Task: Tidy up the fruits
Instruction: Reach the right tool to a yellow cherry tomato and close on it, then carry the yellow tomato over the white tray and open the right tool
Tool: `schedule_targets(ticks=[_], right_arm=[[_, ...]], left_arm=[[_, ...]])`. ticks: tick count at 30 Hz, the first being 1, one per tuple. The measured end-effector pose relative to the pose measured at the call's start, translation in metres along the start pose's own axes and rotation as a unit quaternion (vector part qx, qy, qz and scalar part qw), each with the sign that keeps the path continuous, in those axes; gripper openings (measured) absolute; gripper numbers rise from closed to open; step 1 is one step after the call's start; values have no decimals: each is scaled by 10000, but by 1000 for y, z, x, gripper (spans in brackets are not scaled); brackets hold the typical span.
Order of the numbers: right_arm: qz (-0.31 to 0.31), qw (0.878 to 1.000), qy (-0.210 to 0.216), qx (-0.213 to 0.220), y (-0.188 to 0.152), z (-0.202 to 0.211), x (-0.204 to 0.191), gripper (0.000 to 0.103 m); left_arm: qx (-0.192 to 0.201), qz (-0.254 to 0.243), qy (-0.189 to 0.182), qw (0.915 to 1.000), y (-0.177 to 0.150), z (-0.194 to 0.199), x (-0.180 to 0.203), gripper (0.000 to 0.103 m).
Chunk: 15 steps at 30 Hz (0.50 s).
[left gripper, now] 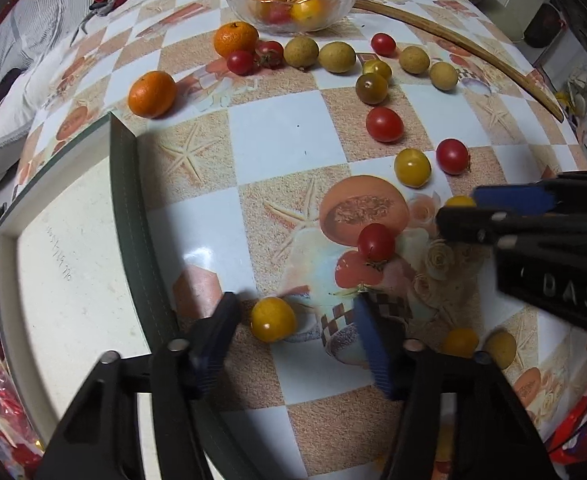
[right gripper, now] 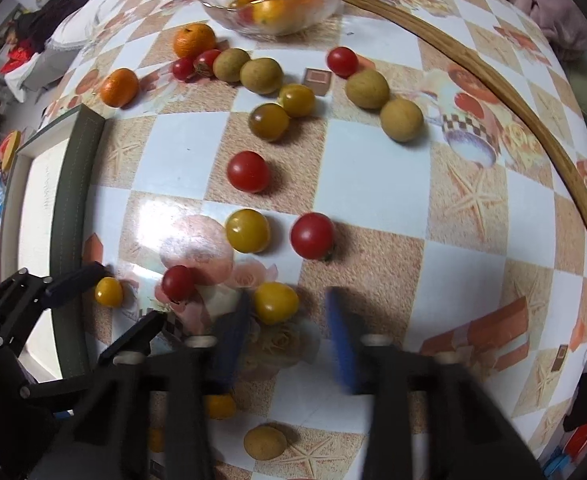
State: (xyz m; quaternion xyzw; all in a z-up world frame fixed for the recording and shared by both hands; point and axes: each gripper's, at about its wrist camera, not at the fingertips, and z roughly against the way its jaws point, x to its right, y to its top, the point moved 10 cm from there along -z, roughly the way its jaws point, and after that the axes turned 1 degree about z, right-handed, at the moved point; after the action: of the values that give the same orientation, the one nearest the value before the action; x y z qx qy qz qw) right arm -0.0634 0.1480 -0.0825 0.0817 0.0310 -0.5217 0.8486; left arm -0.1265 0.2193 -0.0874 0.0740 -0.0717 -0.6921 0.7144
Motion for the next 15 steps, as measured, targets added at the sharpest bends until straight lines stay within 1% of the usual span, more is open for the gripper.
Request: schedule_targets(ticks=[2, 3, 4, 7, 15], right_arm=[[-58, 10000, 51, -6, 1, 1, -2, 24], [-136, 9998, 109, -1, 0, 2, -1, 24], [-217, 9996, 176, 14, -1, 4, 1, 24], [-382, 9987, 323, 53, -9, 12, 4, 24], [-609, 9965, 553, 145, -26, 31, 7, 24]], left_arm=[[3, 36, -104, 9999, 0, 1, 1, 30], [-7, 49, -146, 9999, 0, 2, 1, 25], [-23, 79, -212, 9997, 0, 2, 0, 23], [-66, 256, -468, 9986, -1, 3, -3, 23], [-58, 324, -649, 9974, -7, 13, -14, 23]])
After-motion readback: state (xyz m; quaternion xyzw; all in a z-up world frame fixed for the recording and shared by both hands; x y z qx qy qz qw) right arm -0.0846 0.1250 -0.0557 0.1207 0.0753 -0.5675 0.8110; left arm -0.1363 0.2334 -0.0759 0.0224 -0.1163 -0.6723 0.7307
